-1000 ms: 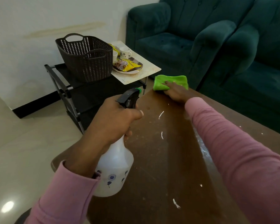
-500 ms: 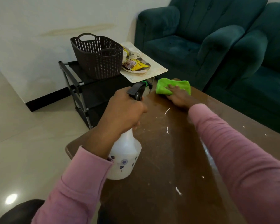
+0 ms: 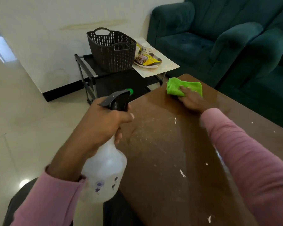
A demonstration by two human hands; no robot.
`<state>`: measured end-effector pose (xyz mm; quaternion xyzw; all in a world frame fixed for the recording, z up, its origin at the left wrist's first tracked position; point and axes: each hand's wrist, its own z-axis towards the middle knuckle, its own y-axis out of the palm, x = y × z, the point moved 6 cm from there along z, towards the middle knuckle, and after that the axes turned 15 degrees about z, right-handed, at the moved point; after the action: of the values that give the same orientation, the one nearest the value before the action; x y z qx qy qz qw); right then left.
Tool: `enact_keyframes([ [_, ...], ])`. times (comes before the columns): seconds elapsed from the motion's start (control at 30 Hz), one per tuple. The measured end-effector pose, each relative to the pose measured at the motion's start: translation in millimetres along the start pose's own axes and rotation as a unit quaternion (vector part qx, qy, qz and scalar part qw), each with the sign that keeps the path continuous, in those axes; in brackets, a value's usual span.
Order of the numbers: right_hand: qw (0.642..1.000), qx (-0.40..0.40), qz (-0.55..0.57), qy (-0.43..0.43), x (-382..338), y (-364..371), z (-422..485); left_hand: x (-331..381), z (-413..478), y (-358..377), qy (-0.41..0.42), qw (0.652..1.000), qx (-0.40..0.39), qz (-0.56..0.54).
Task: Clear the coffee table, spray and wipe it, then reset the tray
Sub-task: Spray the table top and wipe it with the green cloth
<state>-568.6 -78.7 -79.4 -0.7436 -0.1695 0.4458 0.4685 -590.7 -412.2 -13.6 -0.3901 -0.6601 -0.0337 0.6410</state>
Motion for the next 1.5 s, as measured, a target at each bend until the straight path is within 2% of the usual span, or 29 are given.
enact_keyframes([
  [0.17,0.982,-0.099,-0.004,-0.162,-36.5,48.3,-33.4,-16.2,-27.2,5.5,-0.015,1.000,-0.013,-0.003],
  [0.23,0.976,-0.115,0.011,-0.182,-30.8,47.0,-48.6,-23.1,-31.6,10.5,-0.037,0.999,-0.024,-0.009],
  [0.47,0.996,-0.049,0.051,-0.058,-8.1,16.0,-24.5,-48.2,-39.8,18.4,-0.062,0.997,-0.046,0.024],
  [0.73,0.995,-0.046,0.075,-0.037,-12.5,21.2,-26.2,-63.3,-40.7,13.2,-0.086,0.993,-0.046,0.064],
  [0.9,0.996,-0.053,0.065,-0.031,-30.7,32.4,-33.7,-66.1,-46.9,10.0,-0.082,0.996,-0.025,0.034],
  [0.97,0.995,-0.059,0.047,-0.065,-59.2,47.2,-45.6,-67.3,-50.4,5.5,-0.082,0.996,-0.004,0.025],
  [1.03,0.988,-0.079,0.014,-0.135,-98.0,72.7,-60.7,-70.3,-53.4,-0.7,-0.091,0.996,0.019,0.002],
  [1.13,0.955,-0.137,-0.048,-0.260,-136.5,118.1,-91.9,-76.3,-58.7,-10.4,-0.104,0.993,0.047,-0.022],
  [1.2,0.938,-0.155,-0.062,-0.304,-131.8,123.7,-103.9,-81.0,-61.1,-16.1,-0.113,0.992,0.055,-0.031],
  [1.27,0.942,-0.151,-0.048,-0.295,-113.0,106.6,-96.5,-85.9,-63.1,-20.8,-0.120,0.990,0.057,-0.036],
  [1.4,0.981,-0.091,-0.017,-0.168,-79.5,68.7,-53.3,-94.1,-67.2,-28.8,-0.134,0.988,0.063,-0.044],
  [1.5,0.978,-0.093,-0.042,-0.181,-108.8,90.7,-54.8,-99.2,-70.0,-32.2,-0.138,0.987,0.068,-0.052],
])
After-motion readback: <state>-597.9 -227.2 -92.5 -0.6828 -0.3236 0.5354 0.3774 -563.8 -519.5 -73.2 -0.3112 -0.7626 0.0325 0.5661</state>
